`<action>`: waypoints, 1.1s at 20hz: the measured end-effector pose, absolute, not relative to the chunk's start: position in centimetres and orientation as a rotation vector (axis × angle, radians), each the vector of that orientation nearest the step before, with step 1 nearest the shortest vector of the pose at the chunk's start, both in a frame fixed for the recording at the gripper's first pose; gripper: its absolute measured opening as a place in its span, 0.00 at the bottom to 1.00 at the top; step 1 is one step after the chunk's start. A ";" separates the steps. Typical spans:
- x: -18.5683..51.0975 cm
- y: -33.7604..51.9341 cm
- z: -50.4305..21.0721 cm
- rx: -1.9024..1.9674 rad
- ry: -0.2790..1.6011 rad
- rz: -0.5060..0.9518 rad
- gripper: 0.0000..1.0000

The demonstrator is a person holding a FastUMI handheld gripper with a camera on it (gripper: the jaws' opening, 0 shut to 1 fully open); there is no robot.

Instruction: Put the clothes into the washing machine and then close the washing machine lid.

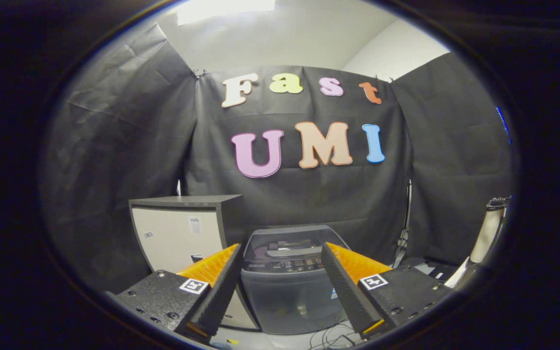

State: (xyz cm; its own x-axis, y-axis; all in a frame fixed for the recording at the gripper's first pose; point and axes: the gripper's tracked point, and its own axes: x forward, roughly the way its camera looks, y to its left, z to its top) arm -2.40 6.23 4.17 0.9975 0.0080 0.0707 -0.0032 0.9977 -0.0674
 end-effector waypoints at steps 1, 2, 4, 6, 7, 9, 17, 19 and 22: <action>-2.5 6.3 4.0 -0.062 -0.067 0.007 0.97; -2.4 6.3 3.9 -0.055 -0.065 0.008 0.97; -2.5 6.3 4.0 -0.048 -0.062 0.011 0.97; -2.4 6.2 3.9 -0.057 -0.065 0.006 0.97; -2.4 6.1 3.9 -0.060 -0.064 0.003 0.97; -2.3 6.1 3.7 -0.064 -0.058 0.005 0.97; -2.5 5.9 3.6 -0.058 -0.050 0.008 0.97; -2.5 5.9 3.7 -0.052 -0.054 0.007 0.97; -2.6 5.9 3.9 -0.048 -0.055 0.010 0.97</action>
State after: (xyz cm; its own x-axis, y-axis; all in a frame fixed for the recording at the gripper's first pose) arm -2.57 5.89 3.85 0.9984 0.0115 0.0550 -0.0089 0.9988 -0.0485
